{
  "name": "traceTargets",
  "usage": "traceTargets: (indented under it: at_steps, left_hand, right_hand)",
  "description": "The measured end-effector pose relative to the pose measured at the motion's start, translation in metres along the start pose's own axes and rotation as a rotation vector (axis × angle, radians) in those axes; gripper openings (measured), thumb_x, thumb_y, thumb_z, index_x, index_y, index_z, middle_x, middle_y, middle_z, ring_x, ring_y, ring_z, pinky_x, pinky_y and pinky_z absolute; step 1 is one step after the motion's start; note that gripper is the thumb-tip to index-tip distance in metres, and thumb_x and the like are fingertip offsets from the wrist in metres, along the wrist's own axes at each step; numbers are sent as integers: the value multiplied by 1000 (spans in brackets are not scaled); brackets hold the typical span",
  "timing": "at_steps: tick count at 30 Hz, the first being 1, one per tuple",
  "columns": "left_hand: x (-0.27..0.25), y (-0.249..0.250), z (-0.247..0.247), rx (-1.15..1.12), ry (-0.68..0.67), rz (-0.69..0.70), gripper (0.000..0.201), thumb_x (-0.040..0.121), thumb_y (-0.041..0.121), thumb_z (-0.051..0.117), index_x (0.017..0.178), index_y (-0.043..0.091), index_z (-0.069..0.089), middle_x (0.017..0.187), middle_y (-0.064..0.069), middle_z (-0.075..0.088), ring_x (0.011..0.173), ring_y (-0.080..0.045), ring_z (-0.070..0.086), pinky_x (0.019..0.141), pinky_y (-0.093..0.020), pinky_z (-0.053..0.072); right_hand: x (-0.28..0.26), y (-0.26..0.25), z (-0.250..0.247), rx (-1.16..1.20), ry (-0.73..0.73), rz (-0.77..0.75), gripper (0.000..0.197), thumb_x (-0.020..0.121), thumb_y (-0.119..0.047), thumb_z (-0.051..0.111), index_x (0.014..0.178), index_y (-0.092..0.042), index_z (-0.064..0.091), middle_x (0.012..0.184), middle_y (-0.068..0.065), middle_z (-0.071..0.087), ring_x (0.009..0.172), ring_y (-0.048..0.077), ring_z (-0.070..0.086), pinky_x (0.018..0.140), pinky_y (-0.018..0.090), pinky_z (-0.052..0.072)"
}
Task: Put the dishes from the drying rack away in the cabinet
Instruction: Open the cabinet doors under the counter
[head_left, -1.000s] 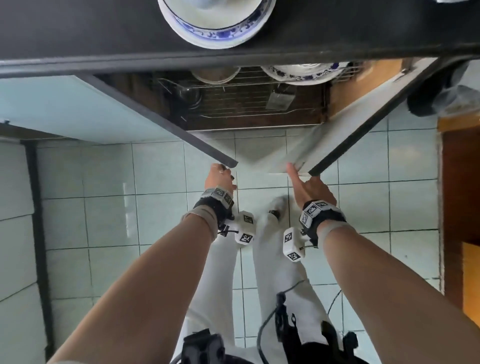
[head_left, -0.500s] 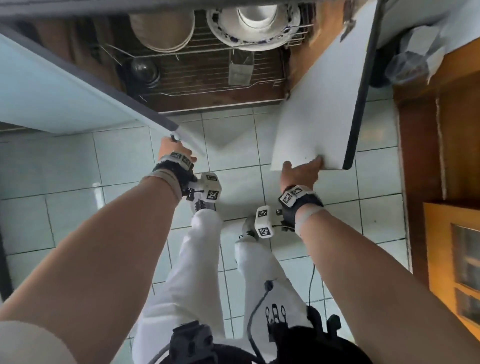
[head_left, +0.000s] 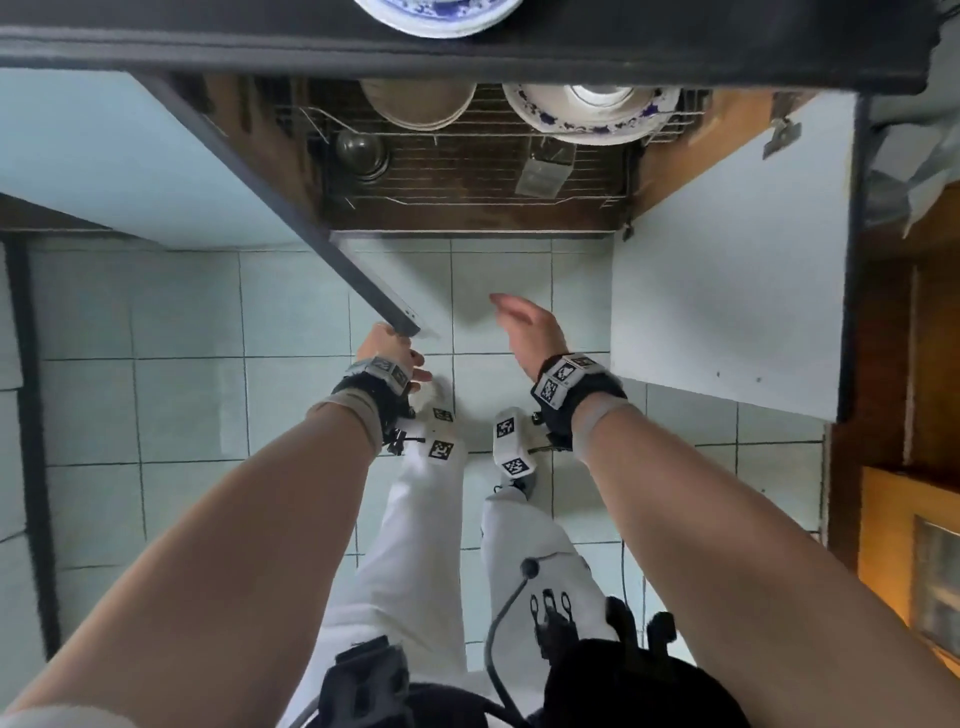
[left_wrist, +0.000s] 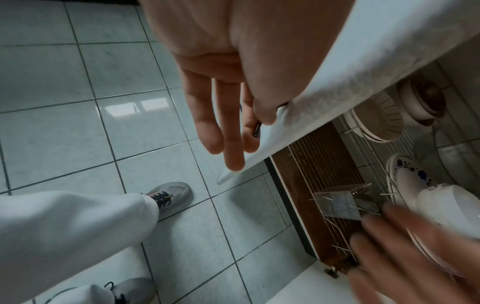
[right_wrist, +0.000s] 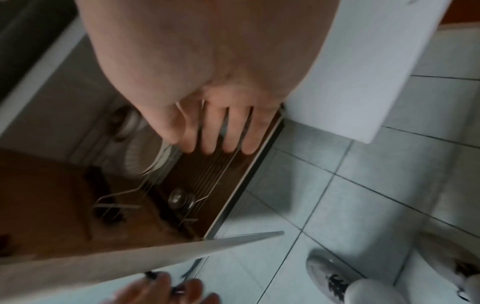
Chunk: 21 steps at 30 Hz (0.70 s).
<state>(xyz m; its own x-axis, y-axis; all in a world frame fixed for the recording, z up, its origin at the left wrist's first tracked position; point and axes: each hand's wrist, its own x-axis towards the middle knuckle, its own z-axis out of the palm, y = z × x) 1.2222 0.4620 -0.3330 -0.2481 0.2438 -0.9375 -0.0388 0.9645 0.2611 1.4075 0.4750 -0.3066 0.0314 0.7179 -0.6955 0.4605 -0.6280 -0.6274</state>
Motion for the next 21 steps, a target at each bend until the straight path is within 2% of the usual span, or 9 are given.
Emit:
traceTargets:
  at_steps: [4,7,8,10,12,13,15,18,21]
  left_hand:
    - [10,-42,-48,217,86,103,29,99,13,48,126,5,52,98,-16,73,81,-34,76,66,-41,58]
    - [26,-74,-83,123,115,123,21,99,16,45,114,13,58,99,-15,69,77,-29,69,78,-48,58]
    - [23,-78,-93,65,115,112,18,97,27,44,101,19,59,99,-13,67,79,-27,65,83,-48,58]
    - [12,-76,-111,-129,167,112,49,84,67,35,92,27,63,107,-8,69,91,-25,64,94,-52,53]
    - [-18,-63,-129,-329,170,136,87,75,85,21,113,24,70,125,-7,69,110,-26,63,98,-48,46]
    - [-31,-56,-136,-378,127,172,93,78,85,20,121,19,69,129,-7,67,115,-26,61,98,-47,42]
    - [-57,-39,-150,-365,55,246,84,80,81,41,125,15,66,129,-6,67,115,-25,62,100,-45,43]
    - [-64,-30,-163,-114,176,337,68,74,62,74,125,18,63,119,5,68,106,-19,68,96,-37,54]
    - [-60,-32,-176,38,283,386,42,82,32,76,122,22,68,119,4,72,101,-16,70,91,-29,56]
  right_hand:
    - [-3,-48,45,-60,-241,-130,24,88,-32,70,105,-17,78,90,-12,73,81,-2,64,79,18,51]
    - [-13,-69,85,-200,-408,-176,28,86,-34,73,108,-16,77,92,-10,74,77,-3,64,78,15,52]
    - [-17,-71,98,-232,-453,-176,27,86,-32,72,109,-18,77,97,-9,75,83,0,67,84,18,54]
    - [-25,-72,123,-275,-503,-159,26,86,-23,70,112,-20,76,103,-5,76,95,10,70,92,27,55]
    - [-30,-73,139,-285,-511,-137,30,86,-16,66,113,-23,75,105,-3,76,99,21,70,89,35,56]
    - [-33,-75,142,-266,-523,-110,32,88,-10,63,115,-23,74,107,-3,75,100,22,70,85,34,56]
    - [-38,-82,145,-203,-597,-41,43,93,6,51,123,-19,70,114,-5,70,103,17,67,80,23,51]
    - [-42,-93,150,-235,-687,7,62,90,22,34,131,-13,64,128,1,65,115,19,64,72,13,47]
    - [-46,-102,158,-308,-768,13,67,87,27,25,133,-6,60,129,5,63,119,21,59,61,11,47]
